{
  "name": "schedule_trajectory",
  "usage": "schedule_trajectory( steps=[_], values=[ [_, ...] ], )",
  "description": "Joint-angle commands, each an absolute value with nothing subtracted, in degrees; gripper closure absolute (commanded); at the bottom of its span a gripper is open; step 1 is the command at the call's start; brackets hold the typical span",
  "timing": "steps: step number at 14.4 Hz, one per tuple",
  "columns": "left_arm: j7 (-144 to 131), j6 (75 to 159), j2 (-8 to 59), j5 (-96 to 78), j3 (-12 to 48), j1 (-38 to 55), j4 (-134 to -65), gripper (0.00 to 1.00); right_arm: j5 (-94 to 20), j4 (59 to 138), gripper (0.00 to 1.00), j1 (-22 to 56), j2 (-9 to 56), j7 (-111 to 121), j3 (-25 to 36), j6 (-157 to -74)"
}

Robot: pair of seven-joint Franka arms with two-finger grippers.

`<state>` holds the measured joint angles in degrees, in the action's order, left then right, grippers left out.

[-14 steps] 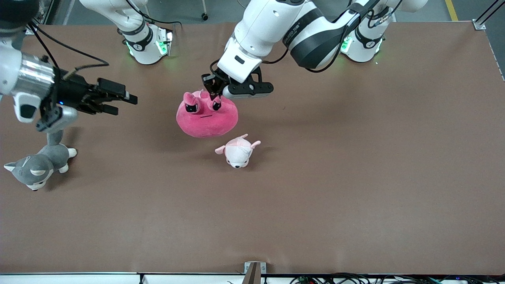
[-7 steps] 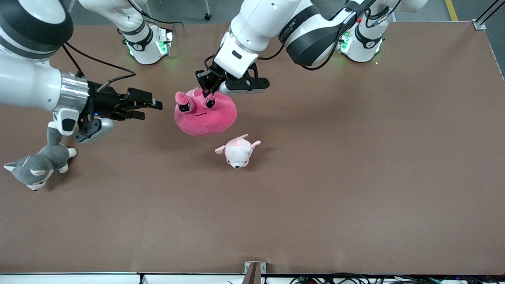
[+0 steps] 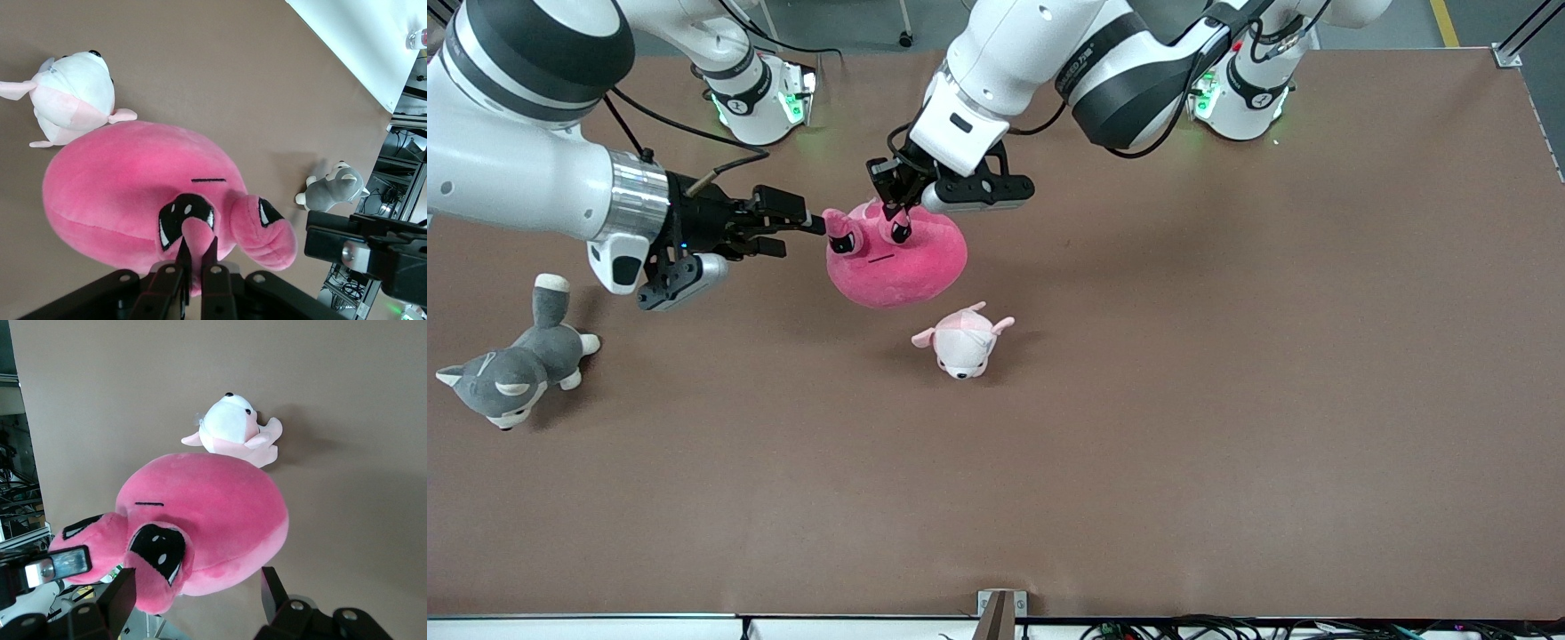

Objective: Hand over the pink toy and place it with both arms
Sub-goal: 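Grasp the pink plush's other ear with the right gripper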

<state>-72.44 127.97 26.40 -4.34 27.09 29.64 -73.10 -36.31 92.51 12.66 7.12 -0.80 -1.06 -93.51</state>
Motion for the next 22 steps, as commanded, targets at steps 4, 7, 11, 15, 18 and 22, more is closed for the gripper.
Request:
schedule_trajectory(
  steps=[4,7,11,15,18,22],
  values=[
    [-73.9,128.1,27.0,-4.8,27.2,29.9,-71.4,1.0,-37.6,92.2,0.16,14.6,7.1,-2.0,-0.6,-93.5],
    [-73.9,128.1,27.0,-4.8,27.2,30.0,-71.4,1.0,-37.7,91.7,0.16,14.7,7.1,-3.3,-0.6,-93.5],
    [-73.8,128.1,27.0,-4.8,27.2,30.0,-71.5,1.0,-37.6,91.7,0.16,16.3,7.9,-3.3,-0.6,-94.0],
    [-73.7,128.1,26.9,-4.8,27.2,29.9,-71.4,1.0,-37.6,91.7,0.19,16.9,8.8,-3.3,-0.6,-94.1],
    [-73.5,128.2,27.0,-4.8,27.2,29.9,-71.4,1.0,-37.5,91.7,0.27,16.9,9.2,-3.2,-0.6,-94.5],
    [-73.6,128.2,27.0,-4.8,27.2,29.9,-71.4,1.0,-37.5,91.2,0.66,16.7,9.1,-2.9,-0.6,-94.3]
  ],
)
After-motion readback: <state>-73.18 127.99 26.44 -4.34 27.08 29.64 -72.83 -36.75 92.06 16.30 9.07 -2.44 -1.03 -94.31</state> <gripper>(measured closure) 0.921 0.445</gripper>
